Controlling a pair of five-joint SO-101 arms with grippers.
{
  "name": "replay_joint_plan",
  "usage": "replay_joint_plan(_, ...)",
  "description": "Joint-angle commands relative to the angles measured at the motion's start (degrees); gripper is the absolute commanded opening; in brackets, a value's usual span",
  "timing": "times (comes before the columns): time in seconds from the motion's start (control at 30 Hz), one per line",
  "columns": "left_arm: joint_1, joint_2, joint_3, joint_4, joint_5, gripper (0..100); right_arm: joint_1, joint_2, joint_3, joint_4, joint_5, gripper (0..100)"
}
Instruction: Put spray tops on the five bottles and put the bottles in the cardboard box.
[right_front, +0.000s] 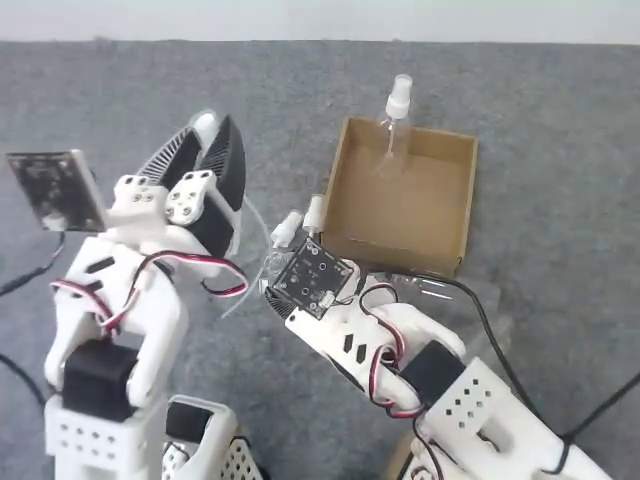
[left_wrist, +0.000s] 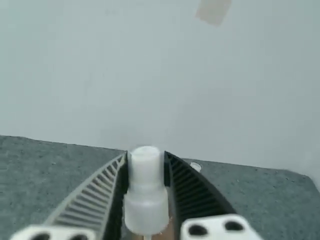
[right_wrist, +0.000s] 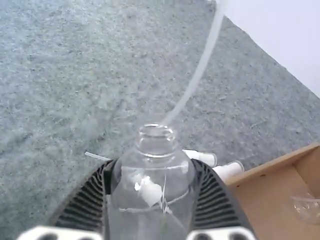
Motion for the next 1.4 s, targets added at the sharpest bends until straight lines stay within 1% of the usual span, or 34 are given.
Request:
replay_joint_plan(0.0, 0.35, -1.23, -0.48, -0.79, -0.53, 1, -0.13, -2.59, -0.53, -1.54, -1.05, 0.6)
replay_joint_plan(0.07, 0.35, -1.32, -0.66, 2.02, -0.53, 1, 0.04, -2.59, -0.53, -1.63, -2.11, 0.6)
replay_joint_plan(0.2, 0.35, -1.32, -0.66, 7.56, -1.32, 1, 0.04, -2.59, -0.62, -3.65, -7.65, 0.6)
replay_joint_plan(0.33, 0.44, -1.32, 0.66, 10.90, -6.59, 1, 1.63, -1.98, -0.35, -6.55, -8.62, 0.6)
replay_joint_plan(0.5, 0.53, -1.32, 4.62, 10.73, -7.38, 1, 1.98, -2.68, 0.26, -6.20, -8.18, 0.6)
replay_joint_plan(0.67, 4.66, -1.32, 5.49, 10.73, -7.47, 1, 2.15, -2.68, 2.64, -7.16, -8.26, 0.6)
replay_joint_plan(0.8, 7.56, -1.32, 5.85, 10.73, -7.47, 1, 2.15, -2.68, 4.31, -12.97, -8.62, 0.6)
replay_joint_plan(0.93, 7.74, -1.32, 7.16, 10.73, -7.47, 1, 2.15, -2.68, 8.62, -21.49, -8.88, 0.6)
replay_joint_plan(1.0, 7.74, -1.32, 7.34, 10.81, -7.56, 1, 2.24, -2.68, 9.58, -23.87, -11.60, 0.6)
replay_joint_plan(1.1, 7.74, -1.32, 7.34, 11.08, -7.74, 2, 2.24, -2.68, 9.67, -24.48, -15.74, 0.6)
replay_joint_plan(1.17, 7.74, -1.32, 7.34, 11.16, -9.41, 4, 2.24, -2.68, 9.58, -24.57, -16.09, 0.6)
replay_joint_plan(1.27, 7.74, -1.32, 7.34, 11.16, -10.73, 11, 2.24, -2.68, 9.67, -24.57, -16.26, 0.6)
replay_joint_plan(1.37, 7.65, -1.32, 6.11, 10.90, -10.81, 14, 2.24, -2.68, 9.85, -24.57, -16.26, 0.6)
